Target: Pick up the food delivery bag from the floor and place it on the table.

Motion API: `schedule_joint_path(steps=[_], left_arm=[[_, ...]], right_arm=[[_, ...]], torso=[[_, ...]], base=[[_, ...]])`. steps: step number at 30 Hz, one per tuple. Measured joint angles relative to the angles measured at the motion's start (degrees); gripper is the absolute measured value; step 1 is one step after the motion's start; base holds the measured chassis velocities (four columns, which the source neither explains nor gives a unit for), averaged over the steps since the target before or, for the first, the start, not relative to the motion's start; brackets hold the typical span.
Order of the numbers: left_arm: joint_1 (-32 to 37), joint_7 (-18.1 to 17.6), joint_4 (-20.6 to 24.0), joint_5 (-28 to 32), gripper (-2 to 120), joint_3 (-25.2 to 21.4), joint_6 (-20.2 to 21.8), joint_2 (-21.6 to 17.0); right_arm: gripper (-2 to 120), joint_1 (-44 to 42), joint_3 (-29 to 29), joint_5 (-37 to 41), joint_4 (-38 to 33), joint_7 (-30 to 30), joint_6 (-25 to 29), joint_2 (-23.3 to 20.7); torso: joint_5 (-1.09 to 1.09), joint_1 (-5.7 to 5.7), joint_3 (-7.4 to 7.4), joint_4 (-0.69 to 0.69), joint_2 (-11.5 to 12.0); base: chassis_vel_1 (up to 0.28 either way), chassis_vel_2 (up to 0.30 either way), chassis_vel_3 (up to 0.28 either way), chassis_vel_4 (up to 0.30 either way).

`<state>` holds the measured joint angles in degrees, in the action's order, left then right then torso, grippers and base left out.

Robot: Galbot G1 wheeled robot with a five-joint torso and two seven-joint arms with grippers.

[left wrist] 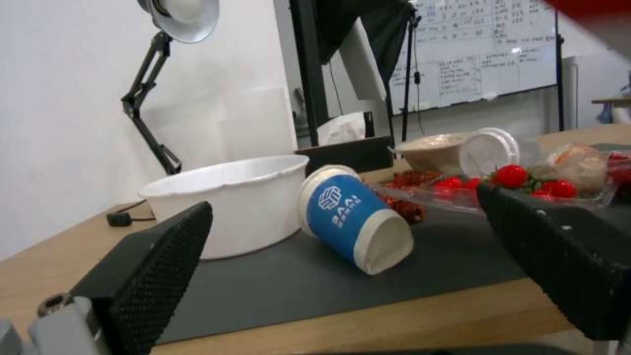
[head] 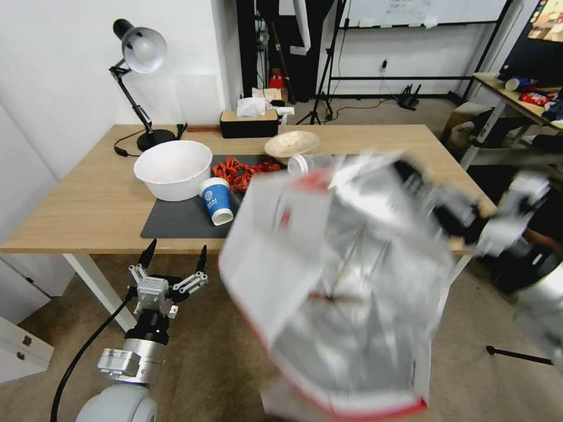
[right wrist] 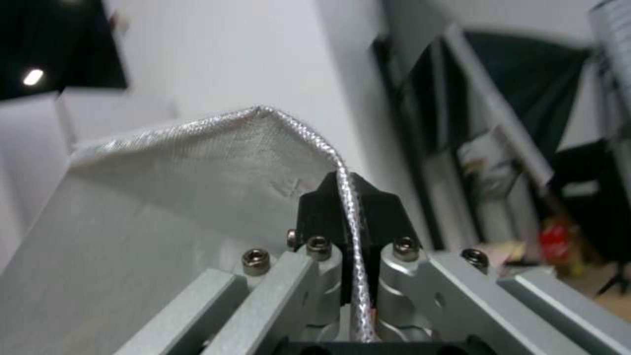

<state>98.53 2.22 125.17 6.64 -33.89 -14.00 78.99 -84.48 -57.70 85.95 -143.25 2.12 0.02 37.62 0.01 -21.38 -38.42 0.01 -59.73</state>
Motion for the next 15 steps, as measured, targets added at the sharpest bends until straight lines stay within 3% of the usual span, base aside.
schedule_joint_path(steps=[1,4,5,8,15], left_arm=[[0.0,0.0,0.0,0.0,100,0.0,0.0,0.0],[0.0,0.0,-0.1,-0.1,100,0.1,-0.1,0.0],[0.0,0.0,-0.1,-0.1,100,0.1,-0.1,0.0],[0.0,0.0,-0.3,-0.2,100,0.1,-0.2,0.0],[-0.2,0.0,-0.8,-0.6,100,0.4,-0.3,0.2]], right_arm=[[0,0.0,0.0,0.0,0.0,0.0,0.0,0.0],[0,7.6,1.2,1.9,1.1,10.7,2.8,-0.8],[0,7.6,1.2,1.9,1.1,10.7,2.8,-0.8],[0,12.8,2.7,1.9,4.9,18.4,3.8,-0.5],[0,16.4,4.0,1.7,9.7,21.6,3.9,2.3]], torso=[[0.0,0.0,0.0,0.0,0.0],[-0.02,0.05,0.05,-0.01,0.1],[-0.02,0.05,0.05,-0.01,0.1],[0.0,0.07,0.07,0.0,0.1],[0.01,0.1,0.12,-0.01,0.2]], base=[[0.0,0.0,0.0,0.0],[0.0,0.0,0.0,0.0],[0.0,0.0,0.0,0.0],[0.0,0.0,0.0,0.0],[0.0,0.0,0.0,0.0]])
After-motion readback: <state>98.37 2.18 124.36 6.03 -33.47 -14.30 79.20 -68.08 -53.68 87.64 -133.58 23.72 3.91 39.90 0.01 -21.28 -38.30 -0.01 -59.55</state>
